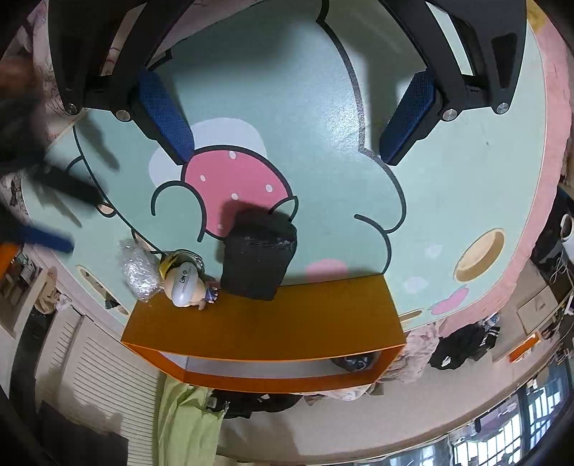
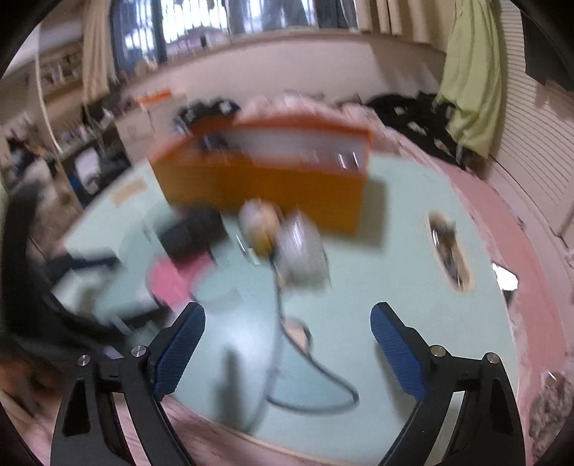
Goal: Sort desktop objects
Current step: 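Reach into the box and grasp the black lace cloth with the right gripper, then lift the lace cloth out and drop it beside the pouch, open right gripper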
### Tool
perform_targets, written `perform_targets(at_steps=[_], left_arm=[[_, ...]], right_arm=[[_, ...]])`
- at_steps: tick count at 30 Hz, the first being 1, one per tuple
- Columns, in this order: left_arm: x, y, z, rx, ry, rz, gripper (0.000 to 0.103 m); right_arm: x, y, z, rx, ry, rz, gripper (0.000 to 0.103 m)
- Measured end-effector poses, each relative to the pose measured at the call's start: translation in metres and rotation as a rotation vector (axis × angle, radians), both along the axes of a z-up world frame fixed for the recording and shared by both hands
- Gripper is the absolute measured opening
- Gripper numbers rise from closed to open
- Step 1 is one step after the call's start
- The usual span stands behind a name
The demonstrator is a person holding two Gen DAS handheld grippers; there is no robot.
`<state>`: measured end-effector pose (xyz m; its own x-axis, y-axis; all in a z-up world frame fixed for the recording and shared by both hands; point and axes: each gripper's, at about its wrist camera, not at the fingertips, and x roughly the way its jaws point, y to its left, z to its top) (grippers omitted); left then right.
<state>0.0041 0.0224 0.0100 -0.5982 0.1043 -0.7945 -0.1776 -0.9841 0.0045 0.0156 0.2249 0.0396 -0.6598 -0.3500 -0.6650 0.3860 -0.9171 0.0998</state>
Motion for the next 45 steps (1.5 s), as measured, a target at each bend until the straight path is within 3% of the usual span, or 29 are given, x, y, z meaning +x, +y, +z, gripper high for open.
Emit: perform_targets(at_steps=[5, 8, 12, 17, 19, 22, 25, 28, 32, 34, 37, 41, 44, 45], left_arm=[[0.001, 0.000, -0.001, -0.002, 0.002, 0.006, 0.103], [0.002, 0.000, -0.002, 0.000, 0.003, 0.006, 0.103], [0.001, -0.001, -0.002, 0.000, 0.003, 0.005, 0.103], [0.002, -0.002, -0.003, 0.006, 0.007, 0.004, 0.103], [0.002, -0.002, -0.003, 0.006, 0.006, 0.003, 0.103], [0.001, -0.001, -0.002, 0.008, 0.009, 0.002, 0.103], [0.001, -0.001, -0.002, 0.010, 0.009, 0.003, 0.103], [0.001, -0.001, -0.002, 0.009, 0.009, 0.003, 0.103], [0.001, -0.001, -0.003, 0.009, 0.009, 0.003, 0.103], [0.001, -0.001, -0.002, 0.009, 0.009, 0.003, 0.103], [0.000, -0.001, -0.003, 0.009, 0.009, 0.006, 0.103], [0.001, -0.001, -0.003, 0.007, 0.009, 0.007, 0.103], [0.000, 0.000, -0.004, 0.008, 0.010, 0.007, 0.103], [0.001, 0.000, -0.004, 0.008, 0.010, 0.007, 0.103]], right_arm=[[-0.058, -0.028, 0.067, -0.139, -0.001, 0.118, 0.091], [-0.114, -0.070, 0.079, -0.132, -0.061, 0.152, 0.086], [-0.176, -0.131, 0.055, -0.015, -0.198, 0.130, 0.067], [-0.207, -0.174, 0.011, 0.107, -0.314, 0.119, 0.062], [-0.213, -0.182, -0.009, 0.193, -0.374, 0.113, 0.042], [-0.210, -0.184, -0.007, 0.238, -0.325, 0.103, 0.030], [-0.207, -0.169, 0.002, 0.151, -0.309, 0.105, 0.025], [-0.192, -0.145, 0.029, 0.042, -0.220, 0.094, 0.025], [-0.145, -0.104, 0.068, -0.096, -0.110, 0.111, 0.025], [-0.113, -0.087, 0.077, -0.104, -0.087, 0.140, 0.025], [-0.080, -0.073, 0.072, -0.066, -0.088, 0.176, 0.026], [-0.060, -0.062, 0.039, -0.001, -0.138, 0.158, 0.028], [-0.056, -0.065, 0.018, 0.027, -0.137, 0.156, 0.032], [-0.051, -0.062, 0.017, 0.015, -0.107, 0.153, 0.038]])
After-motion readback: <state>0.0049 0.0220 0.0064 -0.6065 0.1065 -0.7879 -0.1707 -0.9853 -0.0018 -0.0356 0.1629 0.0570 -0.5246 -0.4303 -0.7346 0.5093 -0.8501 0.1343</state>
